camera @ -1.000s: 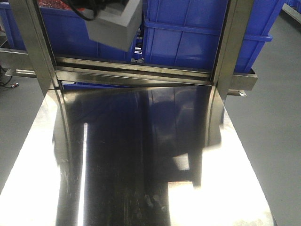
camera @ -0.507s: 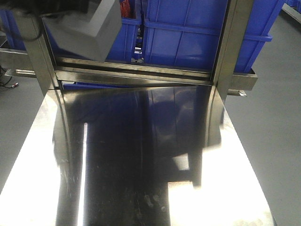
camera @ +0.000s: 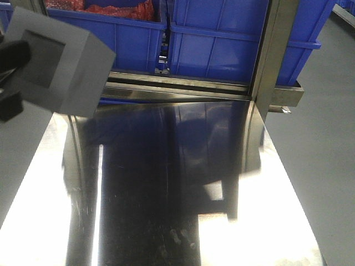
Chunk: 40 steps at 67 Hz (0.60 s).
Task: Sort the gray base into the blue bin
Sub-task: 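Raise the held gray block with the left gripper toward the body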
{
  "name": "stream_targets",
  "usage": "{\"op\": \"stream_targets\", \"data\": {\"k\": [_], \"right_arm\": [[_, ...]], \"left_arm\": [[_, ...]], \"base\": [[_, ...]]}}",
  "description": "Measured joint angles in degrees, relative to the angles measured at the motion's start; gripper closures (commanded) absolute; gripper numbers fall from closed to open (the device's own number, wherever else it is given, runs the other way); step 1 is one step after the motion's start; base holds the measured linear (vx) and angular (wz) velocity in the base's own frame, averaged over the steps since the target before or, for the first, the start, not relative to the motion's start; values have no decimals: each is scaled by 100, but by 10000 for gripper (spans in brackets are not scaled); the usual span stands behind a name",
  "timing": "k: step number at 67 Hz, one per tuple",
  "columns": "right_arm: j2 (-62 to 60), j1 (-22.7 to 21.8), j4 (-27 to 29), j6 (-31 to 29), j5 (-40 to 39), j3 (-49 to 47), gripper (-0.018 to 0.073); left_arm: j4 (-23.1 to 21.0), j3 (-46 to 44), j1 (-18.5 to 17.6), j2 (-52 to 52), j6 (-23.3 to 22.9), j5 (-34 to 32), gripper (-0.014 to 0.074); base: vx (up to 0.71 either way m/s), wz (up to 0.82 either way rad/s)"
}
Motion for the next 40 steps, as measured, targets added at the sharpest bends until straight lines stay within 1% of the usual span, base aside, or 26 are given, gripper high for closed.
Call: {"op": "stream_targets", "data": {"k": [15,22,31,40], "right_arm": [[0,0,0,0,0,0,564],[0,0,0,0,0,0,564],[0,0,0,0,0,0,564],[0,0,0,0,0,0,564]], "left_arm": [[-38,861,0,-883,-17,-361,603],[-57,1108,0,-1229,-17,-616,603],[-57,1217,0,-1516,-17,-747,603],[-57,1217,0,-1570,-17,-783,603]], "base": [[0,0],[0,0],[0,0],[0,0]]}}
